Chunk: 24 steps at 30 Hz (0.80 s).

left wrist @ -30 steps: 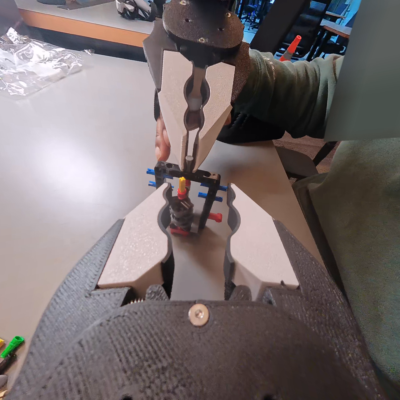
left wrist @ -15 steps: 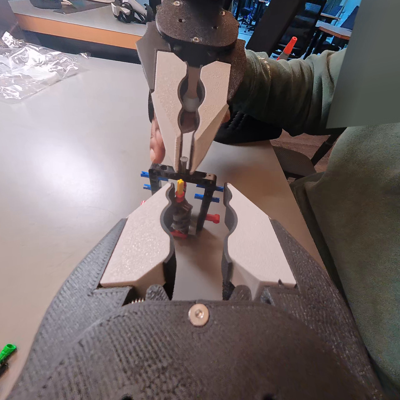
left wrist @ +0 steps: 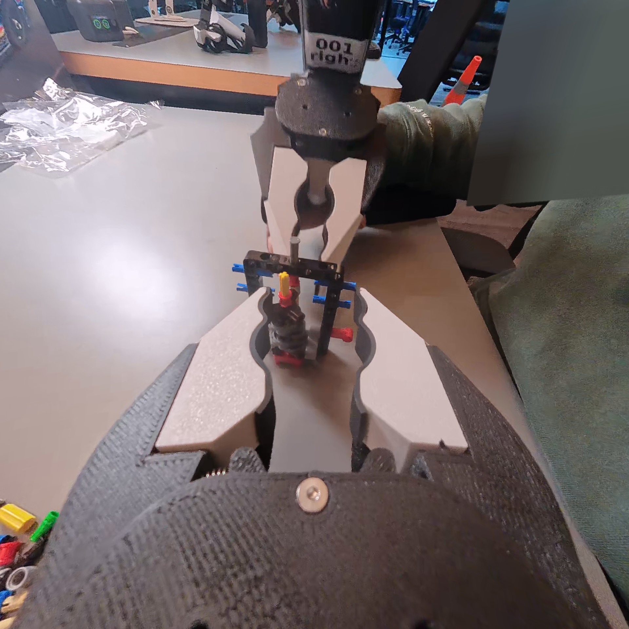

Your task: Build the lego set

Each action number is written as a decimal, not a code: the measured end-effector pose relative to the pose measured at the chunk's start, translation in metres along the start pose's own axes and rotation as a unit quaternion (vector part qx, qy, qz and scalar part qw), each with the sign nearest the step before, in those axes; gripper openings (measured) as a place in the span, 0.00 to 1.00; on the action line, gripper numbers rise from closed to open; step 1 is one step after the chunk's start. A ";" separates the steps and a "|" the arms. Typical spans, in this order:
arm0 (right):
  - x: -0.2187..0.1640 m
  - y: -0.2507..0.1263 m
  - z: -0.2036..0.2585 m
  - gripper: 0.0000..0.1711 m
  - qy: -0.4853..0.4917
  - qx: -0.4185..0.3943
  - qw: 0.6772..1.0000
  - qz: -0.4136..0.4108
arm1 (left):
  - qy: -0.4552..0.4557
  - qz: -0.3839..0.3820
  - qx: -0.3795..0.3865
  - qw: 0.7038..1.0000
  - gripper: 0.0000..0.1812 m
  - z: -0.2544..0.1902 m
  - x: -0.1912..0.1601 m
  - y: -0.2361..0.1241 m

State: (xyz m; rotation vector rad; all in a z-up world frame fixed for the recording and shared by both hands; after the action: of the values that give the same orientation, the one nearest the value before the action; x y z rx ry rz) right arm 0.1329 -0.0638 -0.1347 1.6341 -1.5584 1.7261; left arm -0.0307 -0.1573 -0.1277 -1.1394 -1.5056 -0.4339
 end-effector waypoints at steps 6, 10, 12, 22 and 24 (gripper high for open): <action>0.005 0.004 -0.002 0.08 -0.011 -0.026 0.999 -0.016 | 0.006 -0.016 0.003 1.000 0.23 0.002 0.001 -0.005; 0.002 0.005 -0.003 0.08 -0.012 -0.046 0.999 -0.024 | -0.003 -0.031 0.001 1.000 0.19 0.007 0.003 -0.011; 0.001 0.007 -0.003 0.08 -0.010 -0.045 0.999 -0.026 | -0.005 -0.042 -0.001 0.999 0.18 0.008 0.005 -0.013; 0.001 0.008 -0.006 0.06 -0.009 -0.053 0.998 -0.045 | 0.008 -0.026 0.027 0.999 0.14 0.013 0.005 -0.006; 0.001 0.009 -0.005 0.05 -0.010 -0.056 0.997 -0.049 | 0.017 -0.022 0.036 0.999 0.09 0.013 0.005 -0.005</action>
State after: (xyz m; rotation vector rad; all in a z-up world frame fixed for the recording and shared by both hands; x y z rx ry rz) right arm 0.1227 -0.0631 -0.1364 1.6478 -1.5267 1.5497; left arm -0.0410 -0.1472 -0.1255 -1.0390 -1.5079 -0.4242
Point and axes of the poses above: each gripper's, where its closed fingertips meet, y out along the fingers, x out of its top, z = x × y across the jaws, the point moved 10 cm from there along -y, back along the fingers, and after that the axes turned 13 degrees about -y, right-handed, at the moved point
